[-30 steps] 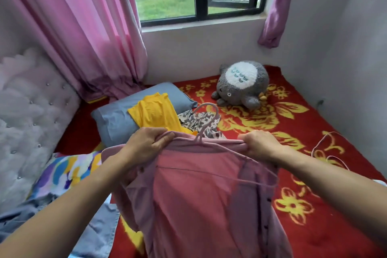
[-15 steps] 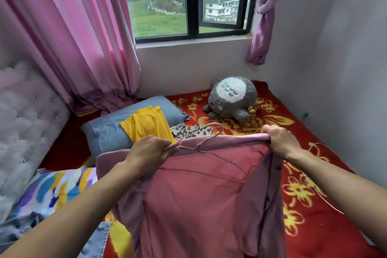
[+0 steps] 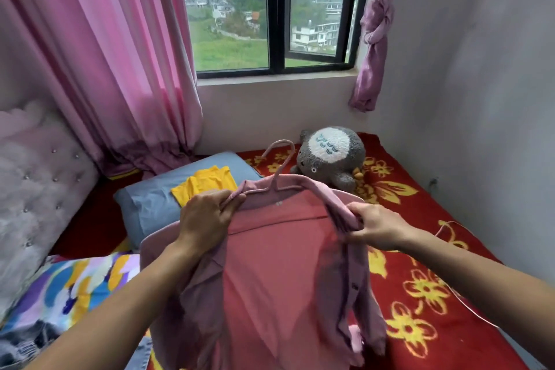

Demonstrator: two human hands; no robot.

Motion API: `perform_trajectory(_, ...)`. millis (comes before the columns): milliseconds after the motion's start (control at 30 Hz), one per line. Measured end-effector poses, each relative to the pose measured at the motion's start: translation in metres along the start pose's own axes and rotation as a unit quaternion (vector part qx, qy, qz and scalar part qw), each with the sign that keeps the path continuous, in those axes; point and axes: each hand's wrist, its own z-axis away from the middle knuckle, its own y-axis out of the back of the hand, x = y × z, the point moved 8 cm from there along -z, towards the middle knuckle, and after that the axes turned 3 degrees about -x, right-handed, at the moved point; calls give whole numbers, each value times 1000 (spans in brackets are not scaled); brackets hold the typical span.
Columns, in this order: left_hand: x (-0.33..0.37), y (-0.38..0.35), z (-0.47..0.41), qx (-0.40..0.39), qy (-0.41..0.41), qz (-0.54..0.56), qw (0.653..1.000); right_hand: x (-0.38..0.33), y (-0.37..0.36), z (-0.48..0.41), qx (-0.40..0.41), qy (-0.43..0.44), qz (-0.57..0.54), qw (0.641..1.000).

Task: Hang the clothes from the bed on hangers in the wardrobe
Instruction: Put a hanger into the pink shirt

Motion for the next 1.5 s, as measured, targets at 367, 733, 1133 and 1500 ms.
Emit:
perform_trajectory(367,-5,21,-5,-16,23,67,997,-149,77,-2,127,265,-294,910)
perform_trajectory(733,6,50,0,-96,111,36,989,-178,118,-16,195,250,-305,898)
perform_trajectory(1133,62,99,-45,-42,-19,56,997,-190,194,43,212,319,-327,864)
perform_trajectory(1500,10,142,4,20,245,248,937,-137,127,22,287,187,80,936)
